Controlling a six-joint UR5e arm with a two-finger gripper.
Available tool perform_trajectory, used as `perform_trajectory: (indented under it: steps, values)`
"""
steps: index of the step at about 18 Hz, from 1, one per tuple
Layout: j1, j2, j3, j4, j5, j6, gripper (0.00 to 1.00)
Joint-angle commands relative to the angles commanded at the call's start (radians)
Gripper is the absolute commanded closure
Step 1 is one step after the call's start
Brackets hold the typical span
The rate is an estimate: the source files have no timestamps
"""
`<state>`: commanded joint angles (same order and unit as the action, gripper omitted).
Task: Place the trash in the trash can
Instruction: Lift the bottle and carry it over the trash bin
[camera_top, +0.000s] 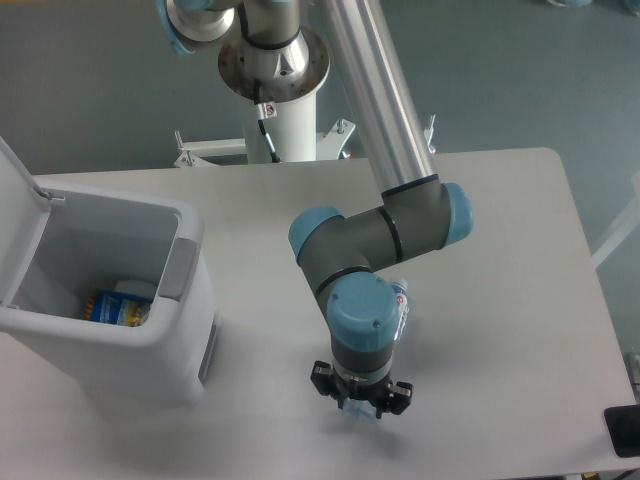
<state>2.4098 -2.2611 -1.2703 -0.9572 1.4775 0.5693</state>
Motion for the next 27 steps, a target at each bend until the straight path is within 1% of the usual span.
perform_trajectory:
  steps: [5,8,10,11,14,17,20,23,24,25,27]
  values:
    - [0.043,0.041,0.068,0.005,-0.130,-0.068,0.60]
    - [0.067,0.084,0.100,0.035,-0.254,-0.152,0.60]
    - [0.074,0.119,0.117,0.075,-0.340,-0.204,0.60]
    - [0.075,0.141,0.127,0.084,-0.386,-0.222,0.59]
    - [0.074,0.210,0.161,0.089,-0.520,-0.232,0.59]
    - [0.051,0.279,0.158,0.089,-0.626,-0.233,0.59]
    - [0.014,0.366,0.143,0.087,-0.719,-0.232,0.60]
    - [-0.033,0.445,0.094,0.089,-0.798,-0.227,0.60]
    - [-0.053,0.466,0.068,0.091,-0.810,-0.221,0.60]
    - [-0.072,0.482,0.052,0.097,-0.810,-0.223,0.60]
    - [-0.122,0.494,0.008,0.116,-0.810,-0.218,0.59]
